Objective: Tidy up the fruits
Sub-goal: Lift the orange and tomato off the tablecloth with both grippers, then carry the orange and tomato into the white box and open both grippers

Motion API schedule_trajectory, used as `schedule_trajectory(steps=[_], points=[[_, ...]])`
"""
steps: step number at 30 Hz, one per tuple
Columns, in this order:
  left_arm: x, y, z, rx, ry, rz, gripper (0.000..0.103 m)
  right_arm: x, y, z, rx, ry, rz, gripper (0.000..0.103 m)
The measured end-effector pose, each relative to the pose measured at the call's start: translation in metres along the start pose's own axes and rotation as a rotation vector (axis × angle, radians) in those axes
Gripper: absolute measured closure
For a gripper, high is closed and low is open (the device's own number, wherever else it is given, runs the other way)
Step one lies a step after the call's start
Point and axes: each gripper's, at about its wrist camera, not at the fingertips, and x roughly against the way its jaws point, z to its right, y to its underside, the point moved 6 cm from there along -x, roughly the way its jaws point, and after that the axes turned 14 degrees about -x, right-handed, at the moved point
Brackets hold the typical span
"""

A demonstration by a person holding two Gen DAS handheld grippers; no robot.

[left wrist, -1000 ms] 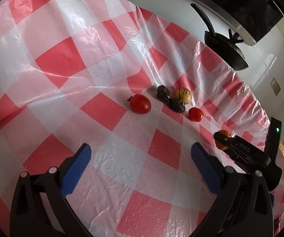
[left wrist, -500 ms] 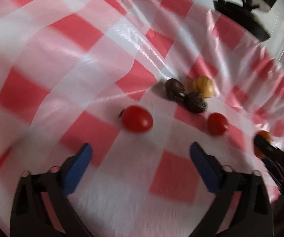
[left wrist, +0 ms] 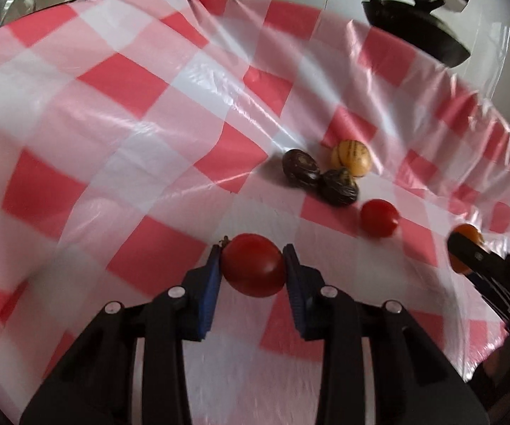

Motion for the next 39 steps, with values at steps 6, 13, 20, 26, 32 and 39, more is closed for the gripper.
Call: schedule_trajectory(steps=[6,13,20,26,32,39], points=[[0.025,0.019,0.005,0.078,0.039,0.030,0.068,-0.004,0.000,0.000,-0.002,0.013,-0.010,0.059],[0.077,0.055,0.005,0.141,0.066,0.042,0.068,-0.004,0.000,0.002,-0.014,0.027,-0.009,0.059],[0.150,0.111,-0.014,0.132,0.032,0.064,0.068,0.018,0.024,0.002,-0.024,0.008,-0.053,0.058],[0.196,0.172,-0.050,0.156,-0.015,0.054,0.068,0.068,0.100,-0.019,-0.002,-0.104,-0.125,0.058],[0.224,0.223,-0.078,0.196,-0.049,0.029,0.068,0.100,0.192,-0.059,0.140,-0.125,-0.230,0.058],[0.253,0.262,-0.101,0.196,-0.086,0.024,0.068,0.143,0.288,-0.115,0.428,-0.186,-0.277,0.058]])
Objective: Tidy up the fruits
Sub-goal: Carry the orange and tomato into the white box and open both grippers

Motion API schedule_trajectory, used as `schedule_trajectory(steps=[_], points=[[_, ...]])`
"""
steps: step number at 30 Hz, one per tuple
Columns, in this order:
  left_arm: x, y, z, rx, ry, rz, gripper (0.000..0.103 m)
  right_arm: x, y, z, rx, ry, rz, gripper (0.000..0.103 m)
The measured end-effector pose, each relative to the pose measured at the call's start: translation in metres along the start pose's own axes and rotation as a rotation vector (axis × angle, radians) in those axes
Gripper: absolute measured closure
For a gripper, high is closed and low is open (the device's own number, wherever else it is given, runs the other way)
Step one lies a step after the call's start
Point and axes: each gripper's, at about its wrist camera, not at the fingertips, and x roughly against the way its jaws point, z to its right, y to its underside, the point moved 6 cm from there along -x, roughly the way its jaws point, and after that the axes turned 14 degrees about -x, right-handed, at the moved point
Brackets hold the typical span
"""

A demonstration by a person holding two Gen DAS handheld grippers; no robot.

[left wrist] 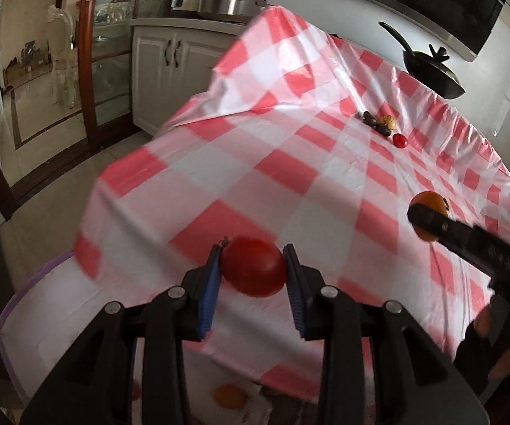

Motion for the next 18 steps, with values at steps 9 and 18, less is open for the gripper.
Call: schedule_trajectory(steps=[9,18], points=[[0.023,0.053,-0.057,0.070,-0.072,-0.034,0.068,-0.009,0.082,-0.082,0.297,-0.045,-0.092,0.058],[0.025,0.122,-0.105,0.193,-0.131,-0.122,0.068,-0.017,0.158,-0.138,0.575,-0.127,-0.181,0.058]])
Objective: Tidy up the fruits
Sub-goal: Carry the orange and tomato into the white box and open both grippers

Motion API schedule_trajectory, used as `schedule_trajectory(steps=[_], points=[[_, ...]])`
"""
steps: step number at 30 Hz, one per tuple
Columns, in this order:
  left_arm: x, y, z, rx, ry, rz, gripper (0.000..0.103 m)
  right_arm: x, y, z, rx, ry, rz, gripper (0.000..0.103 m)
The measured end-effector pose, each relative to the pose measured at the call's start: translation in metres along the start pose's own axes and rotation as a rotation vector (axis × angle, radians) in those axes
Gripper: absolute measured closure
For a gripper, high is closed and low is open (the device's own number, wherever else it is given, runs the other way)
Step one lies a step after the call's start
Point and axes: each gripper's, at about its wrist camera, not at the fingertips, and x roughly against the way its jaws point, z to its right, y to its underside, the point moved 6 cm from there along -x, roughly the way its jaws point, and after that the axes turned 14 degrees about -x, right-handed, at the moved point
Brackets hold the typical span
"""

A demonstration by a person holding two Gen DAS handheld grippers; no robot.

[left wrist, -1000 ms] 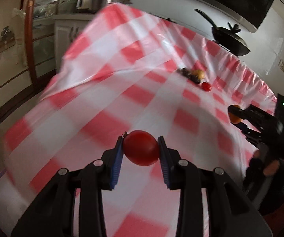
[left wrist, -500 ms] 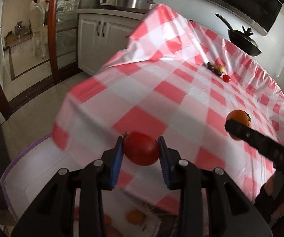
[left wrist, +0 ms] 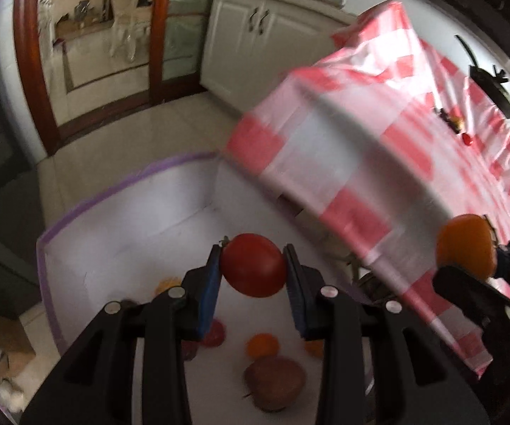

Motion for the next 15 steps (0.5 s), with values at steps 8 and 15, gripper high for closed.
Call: schedule_trajectory(steps=[8,15], points=[[-0.030,0.039,-0.018,0.042,-0.029,-0.100,0.068,-0.029,0.046,-0.037,0.183,-0.022,-0.117,0.058],[-0.054,0.067,-0.033,0.073,-0.070,-0.189,0.068,-0.074,0.092,-0.025,0.246,0.039,-0.291,0.058]])
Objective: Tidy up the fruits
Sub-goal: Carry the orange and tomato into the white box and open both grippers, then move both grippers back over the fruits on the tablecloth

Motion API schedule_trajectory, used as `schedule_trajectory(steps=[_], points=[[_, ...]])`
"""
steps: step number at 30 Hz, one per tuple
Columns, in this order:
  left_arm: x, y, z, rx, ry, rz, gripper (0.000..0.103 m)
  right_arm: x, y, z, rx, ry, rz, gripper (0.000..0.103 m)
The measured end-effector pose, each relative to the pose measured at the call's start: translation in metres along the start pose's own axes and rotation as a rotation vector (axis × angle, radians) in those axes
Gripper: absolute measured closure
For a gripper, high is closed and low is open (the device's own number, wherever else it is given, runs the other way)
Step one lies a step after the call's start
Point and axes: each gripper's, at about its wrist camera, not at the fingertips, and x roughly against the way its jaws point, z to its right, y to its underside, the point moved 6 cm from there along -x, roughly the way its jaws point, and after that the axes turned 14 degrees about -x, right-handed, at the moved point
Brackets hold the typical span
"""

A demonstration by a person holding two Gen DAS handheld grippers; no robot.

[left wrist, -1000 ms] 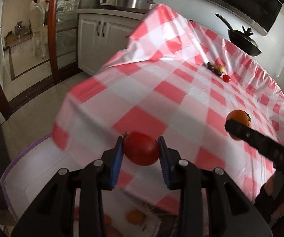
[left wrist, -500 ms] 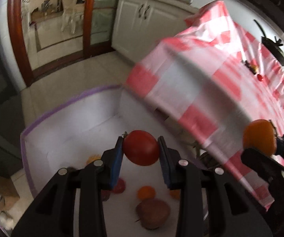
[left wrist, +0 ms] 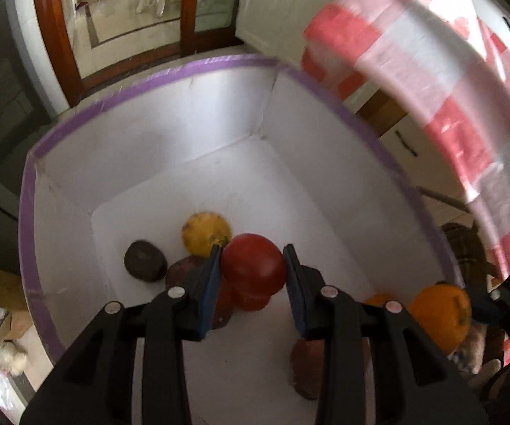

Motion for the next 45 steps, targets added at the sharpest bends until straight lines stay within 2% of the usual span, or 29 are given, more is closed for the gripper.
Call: schedule_trajectory(steps=[3,9,16,20,22,25,27,29,31,35,40,45], points=[[-0.008,0.006,-0.005,0.016,-0.011,-0.027,0.068,-0.015,0.011,-0.002,0.011,0.004,-0.058,0.058],[-0.011,0.006,-0.005,0.016,-0.030,-0.030,0.067,-0.028,0.017,-0.007,0.014,0.003,-0.099,0.058],[-0.014,0.006,-0.005,0.042,-0.031,-0.038,0.065,-0.034,0.008,0.007,-0.009,0.000,-0.103,0.058],[-0.011,0.004,-0.010,0.061,-0.031,-0.020,0.062,-0.024,0.002,-0.002,0.028,-0.023,-0.037,0.058],[-0.010,0.004,-0.010,0.062,-0.030,-0.020,0.062,-0.024,0.002,-0.007,0.048,-0.029,-0.034,0.058],[-0.010,0.003,-0.011,0.066,-0.031,-0.018,0.055,-0.029,0.003,-0.008,0.060,-0.022,-0.050,0.058],[-0.008,0.001,-0.013,0.077,-0.036,-0.009,0.045,-0.029,0.003,-0.006,0.049,-0.027,-0.054,0.058],[-0.007,0.001,-0.018,0.104,-0.041,0.005,0.029,-0.031,0.003,-0.003,0.032,-0.027,-0.063,0.057],[-0.006,0.001,-0.023,0.138,-0.031,0.015,0.022,-0.038,0.003,0.000,0.011,-0.027,-0.080,0.055],[-0.008,0.002,-0.032,0.211,0.006,0.003,0.017,-0.039,-0.001,0.000,-0.018,-0.044,-0.076,0.033],[-0.003,0.000,-0.035,0.226,0.003,0.030,0.012,-0.032,-0.003,0.001,-0.028,-0.042,-0.054,0.032],[0.018,-0.016,-0.033,0.221,-0.022,0.122,0.011,-0.004,-0.016,0.009,-0.081,-0.082,0.028,0.029]])
